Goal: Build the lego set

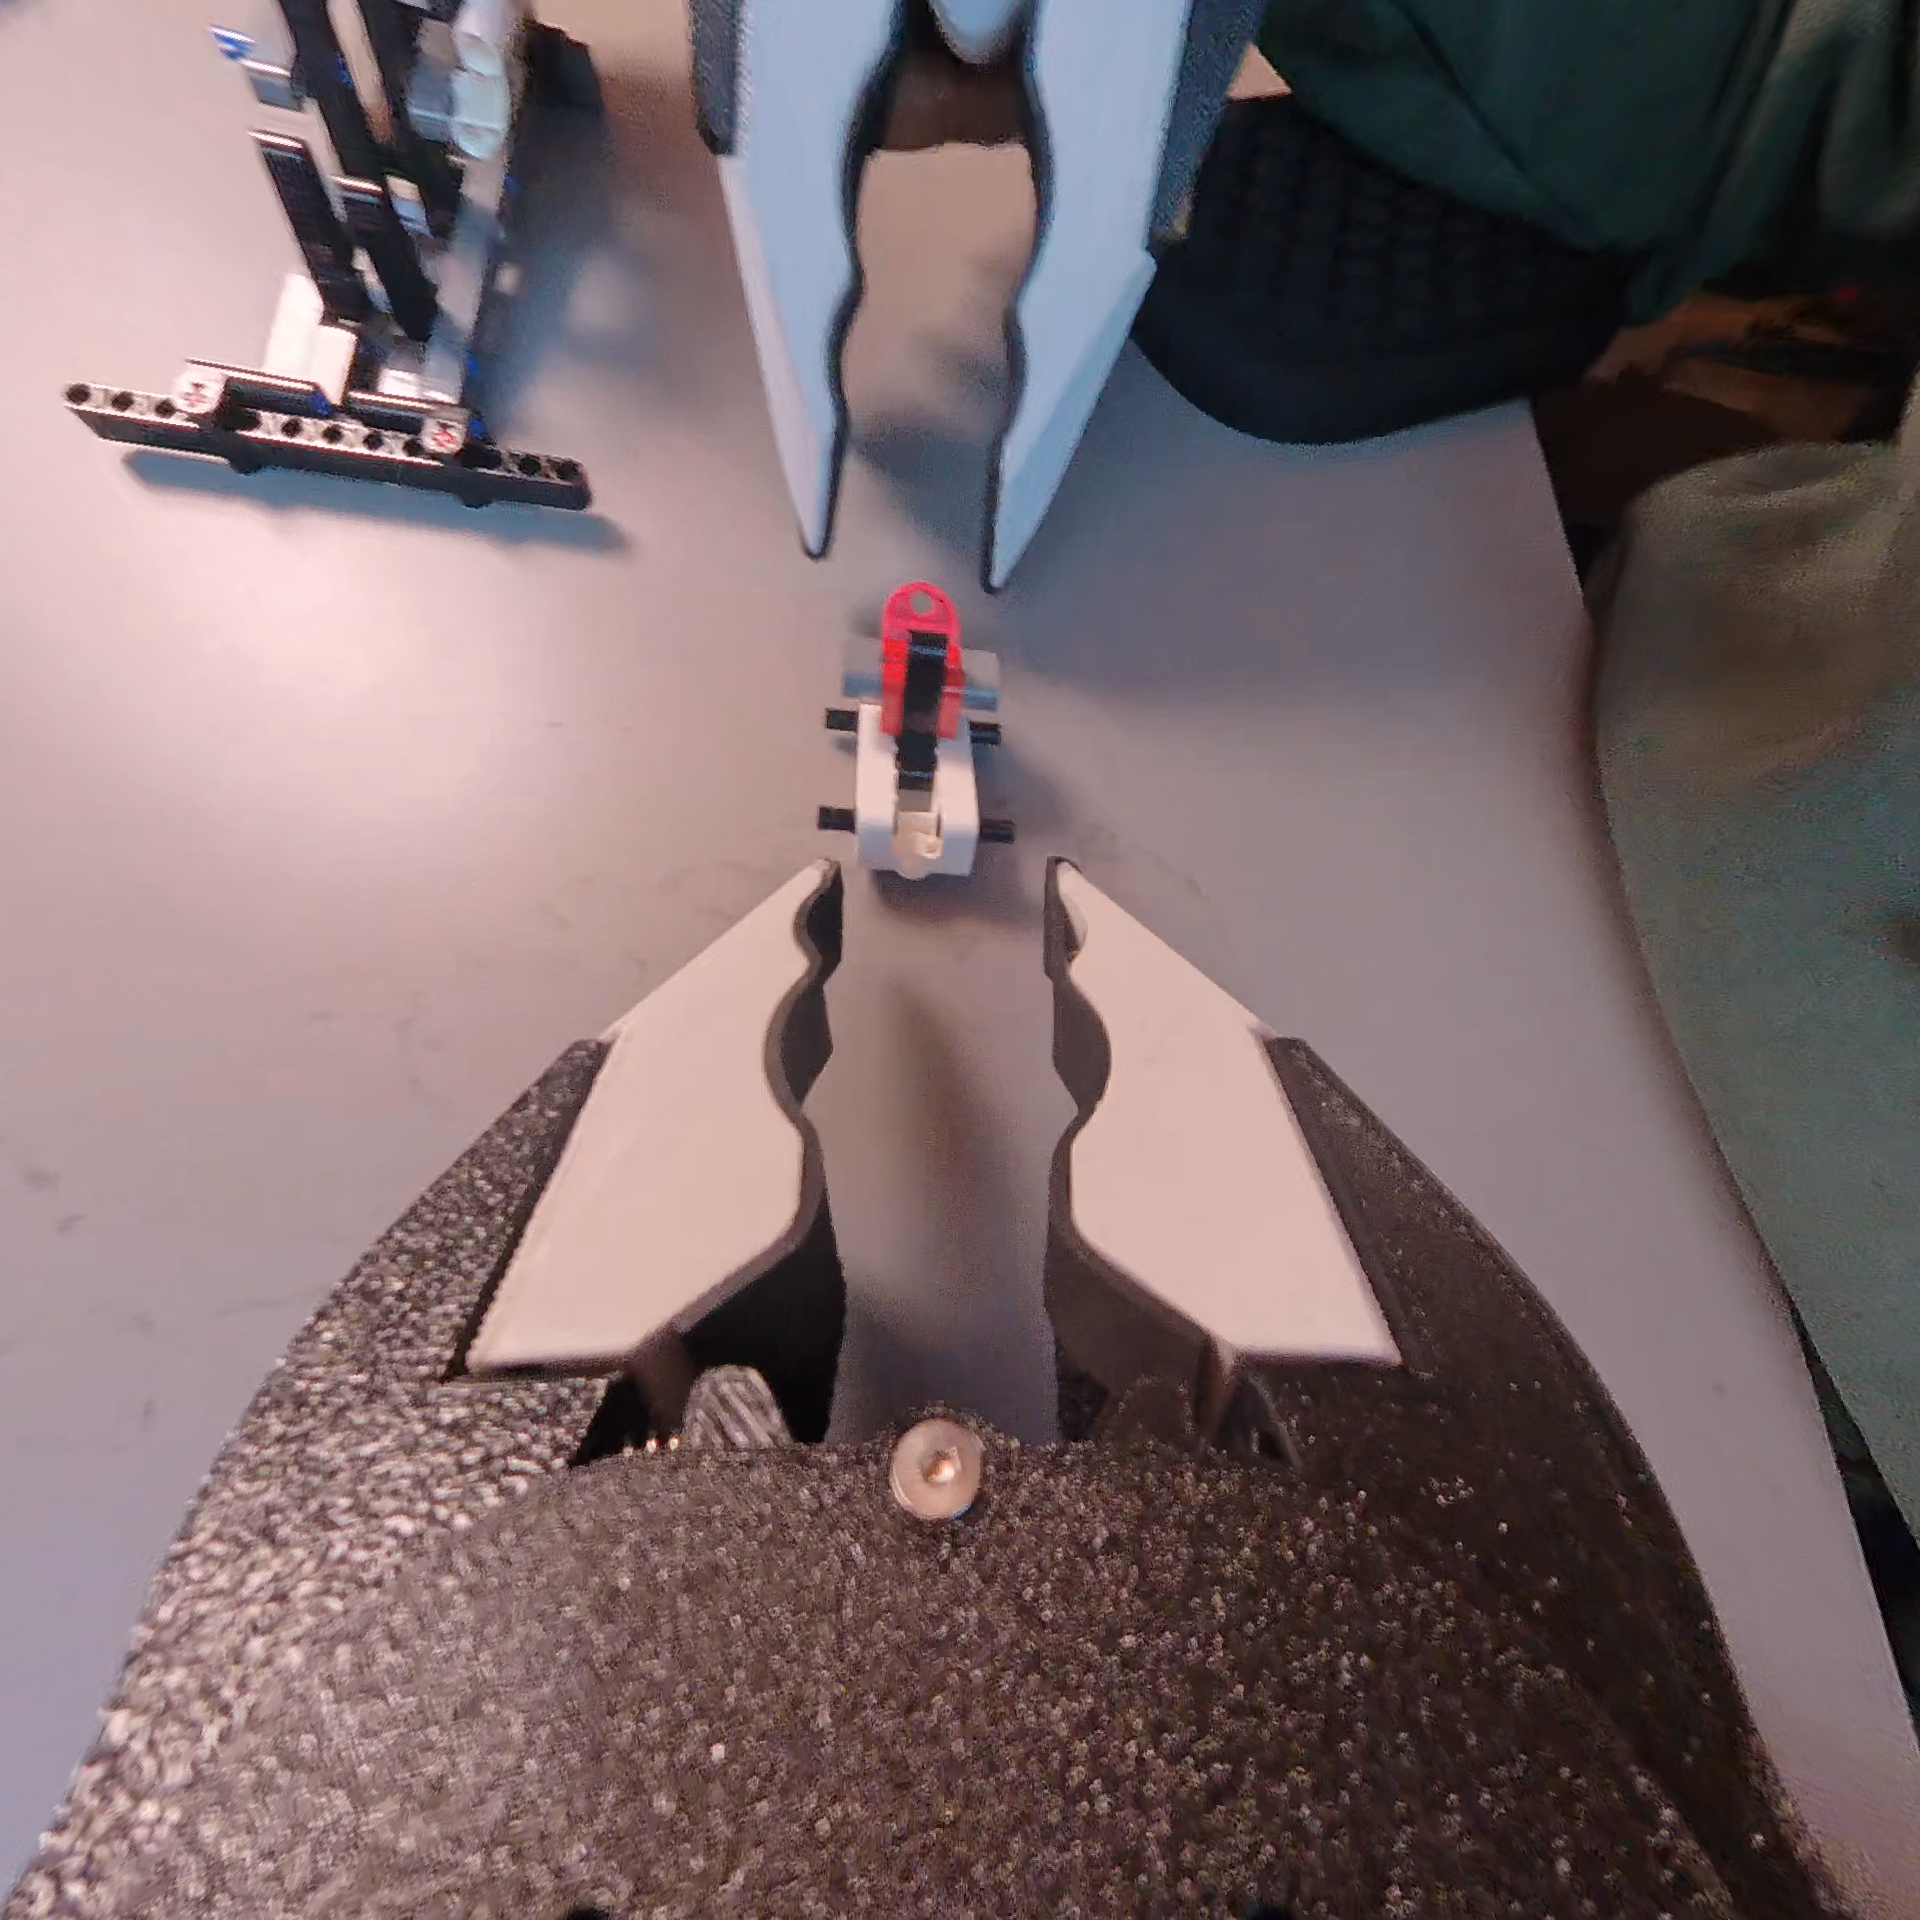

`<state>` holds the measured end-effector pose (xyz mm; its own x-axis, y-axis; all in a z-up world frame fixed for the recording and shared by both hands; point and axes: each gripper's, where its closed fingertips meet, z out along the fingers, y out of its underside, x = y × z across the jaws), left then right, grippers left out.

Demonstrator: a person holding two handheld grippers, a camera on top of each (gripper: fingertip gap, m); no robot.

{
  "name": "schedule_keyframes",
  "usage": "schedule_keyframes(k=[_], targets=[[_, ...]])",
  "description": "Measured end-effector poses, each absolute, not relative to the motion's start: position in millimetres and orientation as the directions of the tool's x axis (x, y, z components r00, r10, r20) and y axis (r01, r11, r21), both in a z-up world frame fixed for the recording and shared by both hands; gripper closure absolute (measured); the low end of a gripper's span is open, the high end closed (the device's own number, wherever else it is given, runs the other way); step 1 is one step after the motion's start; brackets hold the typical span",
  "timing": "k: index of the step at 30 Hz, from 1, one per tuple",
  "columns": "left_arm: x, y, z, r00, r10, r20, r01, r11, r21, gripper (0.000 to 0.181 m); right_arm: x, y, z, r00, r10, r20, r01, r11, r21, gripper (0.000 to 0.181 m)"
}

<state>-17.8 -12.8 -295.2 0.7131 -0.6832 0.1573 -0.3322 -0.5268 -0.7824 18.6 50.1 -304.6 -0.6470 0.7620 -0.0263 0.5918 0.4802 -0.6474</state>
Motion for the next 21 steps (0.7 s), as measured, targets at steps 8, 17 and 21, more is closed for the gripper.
schedule_keyframes(k=[8, 17, 21], targets=[[-11.0, 0.9, -315.9, 0.748, -0.663, 0.037, -0.439, -0.535, -0.722, 0.147, 14.6, 38.2, -305.9, -0.669, 0.743, -0.039, 0.569, 0.477, -0.670, 0.165], [-8.0, -14.7, -315.2, 0.758, -0.648, 0.074, -0.426, -0.578, -0.696, 0.143, 18.9, 41.8, -302.7, -0.657, 0.750, -0.078, 0.584, 0.441, -0.681, 0.159], [-14.7, -15.1, -312.3, 0.782, -0.617, 0.085, -0.389, -0.591, -0.707, 0.139, 19.2, 42.3, -305.4, -0.657, 0.749, -0.084, 0.591, 0.443, -0.675, 0.158]])
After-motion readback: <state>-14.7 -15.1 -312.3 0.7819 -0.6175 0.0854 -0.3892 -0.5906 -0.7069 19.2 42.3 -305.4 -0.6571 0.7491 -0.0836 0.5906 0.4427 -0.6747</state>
